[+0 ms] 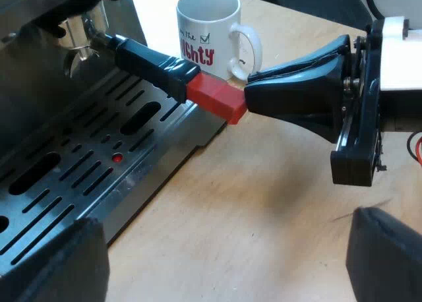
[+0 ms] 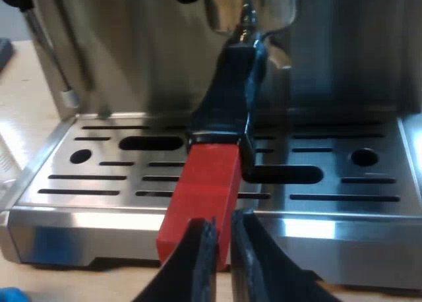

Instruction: Grind coffee beans and then tamp

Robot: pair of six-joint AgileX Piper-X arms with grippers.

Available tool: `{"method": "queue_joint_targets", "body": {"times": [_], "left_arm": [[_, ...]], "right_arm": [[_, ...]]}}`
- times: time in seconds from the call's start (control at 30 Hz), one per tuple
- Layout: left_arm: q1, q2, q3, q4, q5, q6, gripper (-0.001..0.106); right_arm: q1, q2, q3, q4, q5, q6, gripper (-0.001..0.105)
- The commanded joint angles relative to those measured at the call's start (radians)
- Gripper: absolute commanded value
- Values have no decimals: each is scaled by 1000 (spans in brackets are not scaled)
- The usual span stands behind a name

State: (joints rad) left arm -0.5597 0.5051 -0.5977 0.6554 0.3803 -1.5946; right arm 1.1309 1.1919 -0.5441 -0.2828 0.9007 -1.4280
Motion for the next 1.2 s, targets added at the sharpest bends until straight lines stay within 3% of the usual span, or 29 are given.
{"method": "queue_joint_targets", "body": {"times": [0.03,0.73,0.93,1.2], "left_arm": [[-4,-2,-1,-4,6,6,79],[-4,-2,-1,-4,6,6,79],[-4,-2,-1,-4,6,6,79],[-4,-2,-1,-4,6,6,79]], "right_arm": [[-49,1,-4,-36,52,-6,8],[-25,1,-4,-27,54,-16,8],[18,1,-4,-27,111,-77,8],[83,1,-4,-27,173,-79,8]]}}
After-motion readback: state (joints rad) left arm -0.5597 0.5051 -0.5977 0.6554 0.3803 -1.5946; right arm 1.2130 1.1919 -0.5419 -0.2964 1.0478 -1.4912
